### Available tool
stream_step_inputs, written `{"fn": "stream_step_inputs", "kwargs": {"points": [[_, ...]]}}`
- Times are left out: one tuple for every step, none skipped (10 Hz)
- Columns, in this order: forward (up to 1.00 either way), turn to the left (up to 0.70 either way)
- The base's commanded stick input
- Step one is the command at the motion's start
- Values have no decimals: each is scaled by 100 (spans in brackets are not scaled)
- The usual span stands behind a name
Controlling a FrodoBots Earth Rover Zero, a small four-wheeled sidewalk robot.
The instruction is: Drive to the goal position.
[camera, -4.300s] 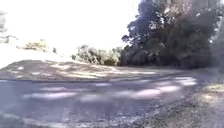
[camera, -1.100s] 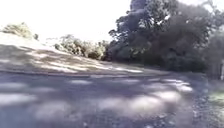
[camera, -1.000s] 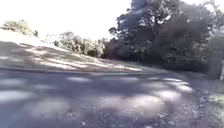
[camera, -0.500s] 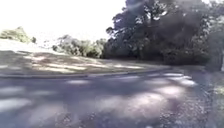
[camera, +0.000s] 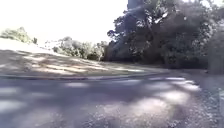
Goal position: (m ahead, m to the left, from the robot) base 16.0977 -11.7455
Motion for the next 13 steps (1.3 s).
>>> {"fn": "stream_step_inputs", "kwargs": {"points": [[45, -27], [45, -27], [45, -27], [45, -27], [45, -27], [45, -27], [45, -27], [45, -27], [45, -27], [45, -27], [45, -27], [45, -27], [45, -27]]}}
